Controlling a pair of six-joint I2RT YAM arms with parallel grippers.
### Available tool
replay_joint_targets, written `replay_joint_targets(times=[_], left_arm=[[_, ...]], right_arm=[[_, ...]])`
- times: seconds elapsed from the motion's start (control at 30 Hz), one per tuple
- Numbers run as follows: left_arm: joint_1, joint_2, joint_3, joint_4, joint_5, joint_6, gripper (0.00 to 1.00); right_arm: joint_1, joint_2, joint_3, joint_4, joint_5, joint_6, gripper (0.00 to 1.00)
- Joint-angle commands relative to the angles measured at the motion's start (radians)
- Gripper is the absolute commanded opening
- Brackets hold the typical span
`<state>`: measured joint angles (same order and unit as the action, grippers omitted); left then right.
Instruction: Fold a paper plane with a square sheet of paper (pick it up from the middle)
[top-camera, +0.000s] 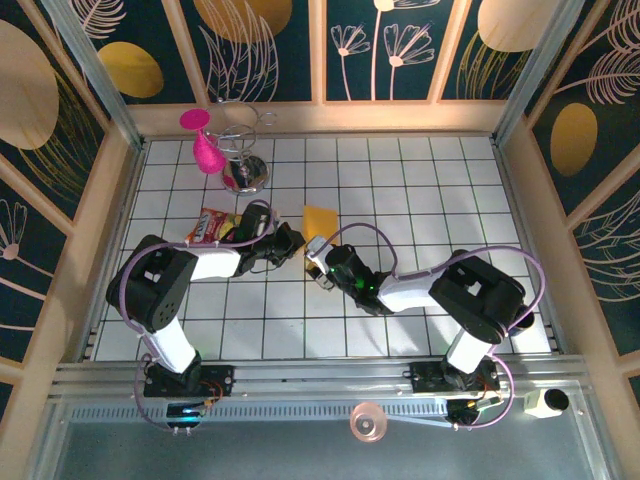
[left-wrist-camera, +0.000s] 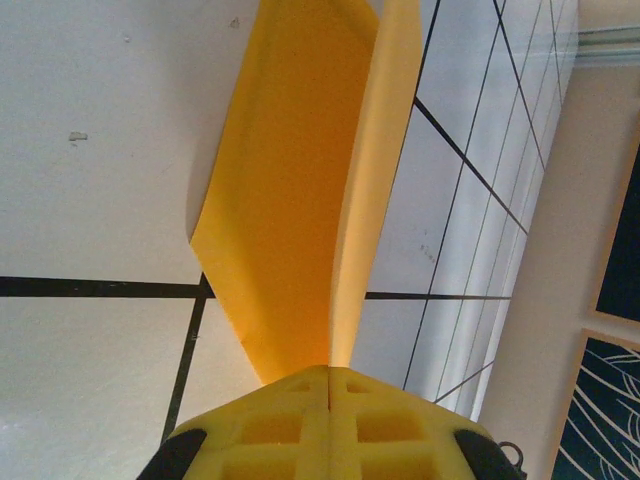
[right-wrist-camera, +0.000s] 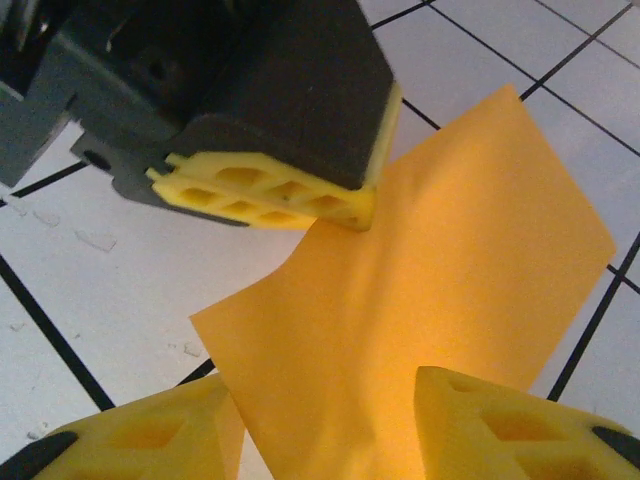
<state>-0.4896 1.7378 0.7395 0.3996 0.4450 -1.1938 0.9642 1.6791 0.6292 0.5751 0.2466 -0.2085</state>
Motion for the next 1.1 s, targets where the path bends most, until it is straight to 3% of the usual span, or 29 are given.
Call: replay_joint_targets(times=[0.0, 0.17, 0.53, 0.73, 1.07], left_arm=[[0.006, -0.017, 0.021, -0.029, 0.004, 0.014, 0.0], [0.006, -0.017, 0.021, -0.035, 0.002, 0.017, 0.0], [0.005, -0.012, 0.025, -0.051, -0.009, 0.028, 0.0], [0.006, -0.006, 0.028, -0.055, -0.005, 0.033, 0.0], [0.007, -0.013, 0.026, -0.055, 0.0, 0.034, 0.0]], right_arm=[[0.009, -0.023, -0.012, 0.046, 0.036, -0.017, 0.45], [0.01, -0.024, -0.011, 0.039, 0.037, -0.014, 0.37], [0.023, -0.074, -0.035, 0.035, 0.044, -0.015, 0.41], [0.034, -0.069, -0.031, 0.018, 0.046, -0.019, 0.32], [0.038, -0.016, 0.004, 0.019, 0.039, -0.031, 0.29]])
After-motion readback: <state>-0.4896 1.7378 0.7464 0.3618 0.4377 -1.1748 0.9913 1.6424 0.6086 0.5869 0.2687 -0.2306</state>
